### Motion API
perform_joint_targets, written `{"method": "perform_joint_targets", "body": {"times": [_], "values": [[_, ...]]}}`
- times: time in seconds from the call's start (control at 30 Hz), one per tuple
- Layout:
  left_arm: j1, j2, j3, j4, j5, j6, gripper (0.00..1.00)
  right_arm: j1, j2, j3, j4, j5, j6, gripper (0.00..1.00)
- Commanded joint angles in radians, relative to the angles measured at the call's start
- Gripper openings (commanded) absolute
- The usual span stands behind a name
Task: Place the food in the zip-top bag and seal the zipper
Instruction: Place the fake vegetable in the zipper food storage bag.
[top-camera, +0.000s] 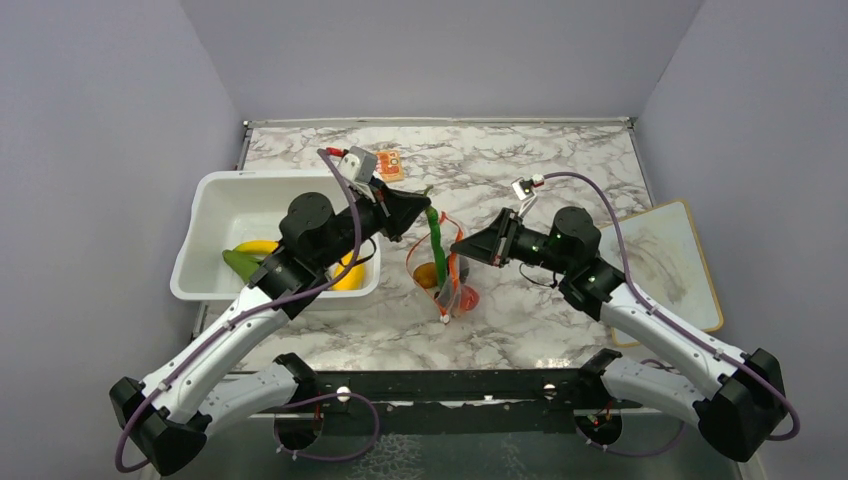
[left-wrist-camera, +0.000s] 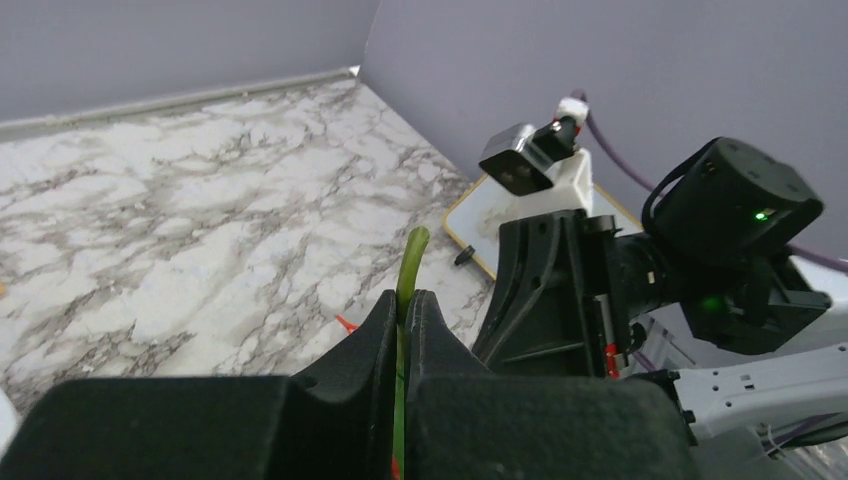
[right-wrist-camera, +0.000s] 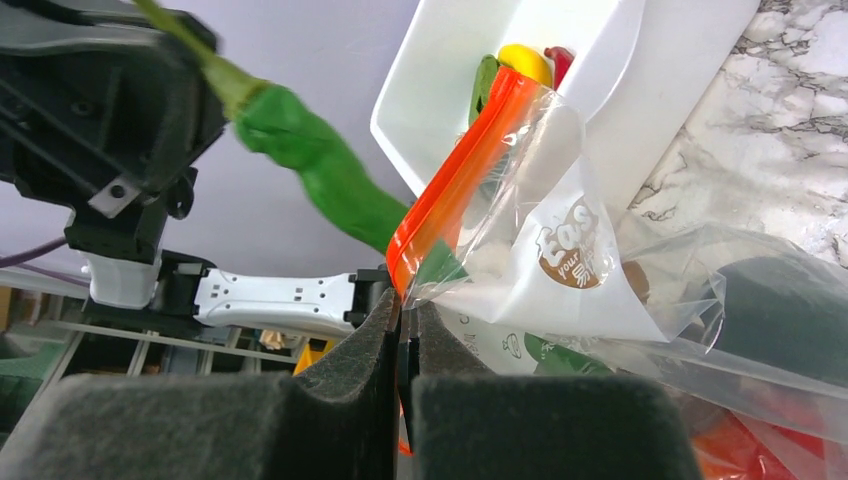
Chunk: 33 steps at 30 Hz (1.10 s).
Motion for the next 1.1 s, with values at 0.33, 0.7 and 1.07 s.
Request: {"method": "perform_joint_targets", "body": {"times": [0.33,0.7,1.07], "values": [[0.005,-0.091,-0.318,0.511,-0.045,-0.206,0.0,0.003,0.005,0.006,0.079,0.035,0.052,0.01],[0.005,-0.095,-0.494,0.618,-0.073,-0.235,0.0,0.003,0.069,0.042,0.175,0.044,0.101,0.01],[0.005,0.057,-0.432,0.565,0.067,-0.162,0.0,0.003,0.104,0.072,0.171,0.014,0.049,0.01]]}}
